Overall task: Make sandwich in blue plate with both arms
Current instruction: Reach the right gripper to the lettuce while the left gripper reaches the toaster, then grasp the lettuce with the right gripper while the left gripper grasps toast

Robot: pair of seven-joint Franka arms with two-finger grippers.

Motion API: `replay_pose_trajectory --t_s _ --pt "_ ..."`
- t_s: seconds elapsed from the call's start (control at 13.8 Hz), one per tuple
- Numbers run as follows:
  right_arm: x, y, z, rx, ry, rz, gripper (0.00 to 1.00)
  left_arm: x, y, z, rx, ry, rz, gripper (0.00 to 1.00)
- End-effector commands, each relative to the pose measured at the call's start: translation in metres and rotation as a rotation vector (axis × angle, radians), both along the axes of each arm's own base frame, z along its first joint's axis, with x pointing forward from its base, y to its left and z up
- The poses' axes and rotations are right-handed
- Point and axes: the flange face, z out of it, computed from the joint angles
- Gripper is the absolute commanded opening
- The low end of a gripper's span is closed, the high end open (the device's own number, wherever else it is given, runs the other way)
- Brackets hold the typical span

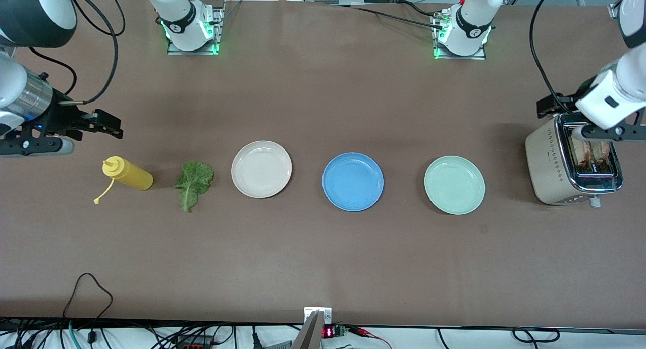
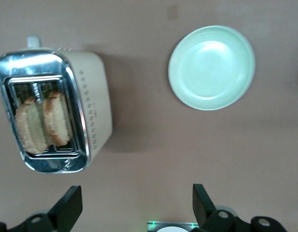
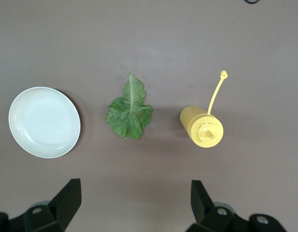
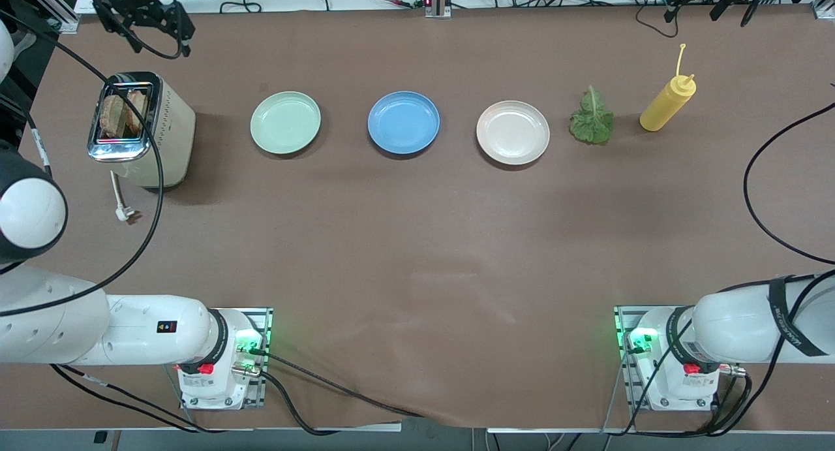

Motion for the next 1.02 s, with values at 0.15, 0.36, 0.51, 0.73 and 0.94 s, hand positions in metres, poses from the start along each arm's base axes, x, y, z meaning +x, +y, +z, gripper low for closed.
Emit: replay_pose_trajectory --t_s 0.15,0.36,0.51,0.73,0.94 --pt "0.011 0.017 -0.017 0.018 0.000 0.007 1.00 0.012 0.085 -0.068 0.038 0.071 0.060 1.00" --pt "0.029 0.028 -0.053 0.024 0.001 0.016 1.00 0.005 0.113 -0.103 0.064 -0.075 -0.055 0.98" --pt "0.043 0.046 -0.085 0.029 -0.008 0.037 1.00 -0.012 0.112 -0.117 0.068 -0.150 -0.086 0.90" --pt "0.058 0.051 -0.138 0.030 0.023 0.010 1.00 -0.025 0.125 -0.132 0.074 -0.203 -0.100 0.80" --pt "0.068 0.051 -0.205 0.030 0.075 -0.004 1.00 -0.030 0.131 -0.140 0.071 -0.191 -0.093 0.70"
